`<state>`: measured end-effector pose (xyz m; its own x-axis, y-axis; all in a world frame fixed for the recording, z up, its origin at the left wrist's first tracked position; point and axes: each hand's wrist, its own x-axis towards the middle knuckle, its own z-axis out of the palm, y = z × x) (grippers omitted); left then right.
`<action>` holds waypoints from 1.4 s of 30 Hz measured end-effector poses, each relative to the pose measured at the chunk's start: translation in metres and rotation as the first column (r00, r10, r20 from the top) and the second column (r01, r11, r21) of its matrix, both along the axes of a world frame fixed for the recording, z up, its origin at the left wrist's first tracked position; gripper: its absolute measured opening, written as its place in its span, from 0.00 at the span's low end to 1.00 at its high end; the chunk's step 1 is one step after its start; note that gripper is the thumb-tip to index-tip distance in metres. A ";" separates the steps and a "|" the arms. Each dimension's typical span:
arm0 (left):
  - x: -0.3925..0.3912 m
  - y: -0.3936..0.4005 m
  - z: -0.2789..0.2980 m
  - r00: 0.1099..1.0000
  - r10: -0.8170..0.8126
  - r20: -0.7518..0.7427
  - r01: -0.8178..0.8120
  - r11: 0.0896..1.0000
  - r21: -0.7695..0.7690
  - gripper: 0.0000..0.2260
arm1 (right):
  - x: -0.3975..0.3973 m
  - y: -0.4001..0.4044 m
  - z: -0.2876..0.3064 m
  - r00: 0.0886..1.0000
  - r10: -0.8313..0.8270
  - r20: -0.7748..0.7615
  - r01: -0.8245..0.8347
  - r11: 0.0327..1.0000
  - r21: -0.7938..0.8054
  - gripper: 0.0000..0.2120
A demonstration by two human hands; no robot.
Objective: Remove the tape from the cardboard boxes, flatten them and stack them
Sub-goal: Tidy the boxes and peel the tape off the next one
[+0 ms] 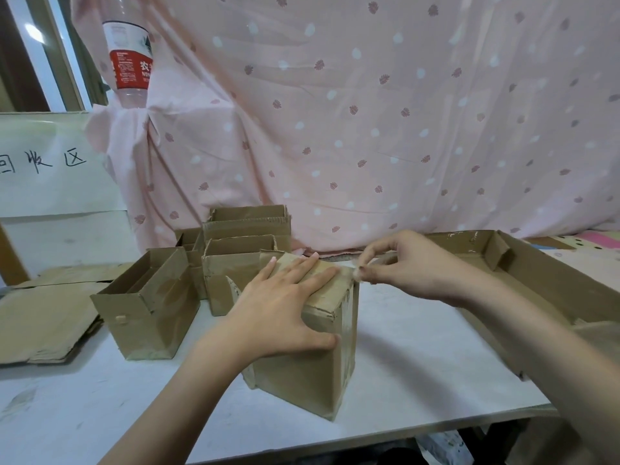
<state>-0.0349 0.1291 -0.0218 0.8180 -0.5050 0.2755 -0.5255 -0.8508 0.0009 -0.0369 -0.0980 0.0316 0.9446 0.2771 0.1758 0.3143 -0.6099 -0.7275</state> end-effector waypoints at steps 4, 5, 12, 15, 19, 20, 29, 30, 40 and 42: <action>-0.003 -0.004 0.001 1.000 0.009 0.015 -0.009 1.000 0.012 0.44 | 0.011 0.006 0.008 0.983 -0.116 0.142 0.134 0.984 -0.121 0.10; -0.004 -0.005 0.001 1.000 0.011 0.016 -0.011 1.000 0.011 0.44 | 0.012 0.009 0.010 0.977 -0.132 0.166 0.159 0.973 -0.164 0.09; -0.006 -0.004 0.001 1.000 0.020 0.017 -0.020 1.000 0.011 0.44 | 0.020 0.019 0.015 0.947 -0.270 0.173 0.284 0.957 -0.060 0.11; -0.006 -0.004 0.001 1.000 0.019 0.022 -0.019 1.000 0.008 0.44 | 0.016 0.023 0.020 0.973 -0.224 0.059 0.227 0.972 -0.055 0.13; -0.006 -0.002 0.001 1.000 0.017 0.022 -0.016 1.000 -0.010 0.44 | 0.010 0.018 0.023 0.990 -0.131 -0.043 0.125 0.984 -0.130 0.20; -0.006 -0.002 0.001 1.000 0.016 0.024 -0.016 1.000 -0.011 0.44 | 0.008 0.015 0.024 0.993 -0.096 -0.071 0.085 0.986 -0.145 0.22; -0.005 -0.004 0.001 1.000 0.013 0.020 -0.012 1.000 -0.004 0.44 | 0.011 -0.004 0.027 0.971 0.065 -0.229 -0.111 0.975 -0.191 0.12; -0.006 -0.003 0.001 1.000 0.011 0.022 -0.011 1.000 -0.004 0.44 | 0.015 -0.006 0.025 0.967 0.076 -0.243 -0.126 0.973 -0.196 0.12; -0.005 -0.004 0.001 1.000 0.009 0.022 -0.009 1.000 -0.005 0.44 | 0.026 -0.017 0.012 0.989 -0.113 -0.099 0.112 0.994 -0.016 0.02; -0.005 -0.005 0.000 1.000 0.004 0.025 -0.004 1.000 -0.004 0.44 | 0.026 -0.014 0.009 0.988 -0.156 -0.022 0.154 0.987 -0.055 0.06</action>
<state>-0.0396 0.1244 -0.0214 0.8130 -0.5004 0.2977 -0.5218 -0.8530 -0.0088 -0.0114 -0.1119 0.0407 0.9810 0.1353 0.1391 0.1941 -0.6875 -0.6998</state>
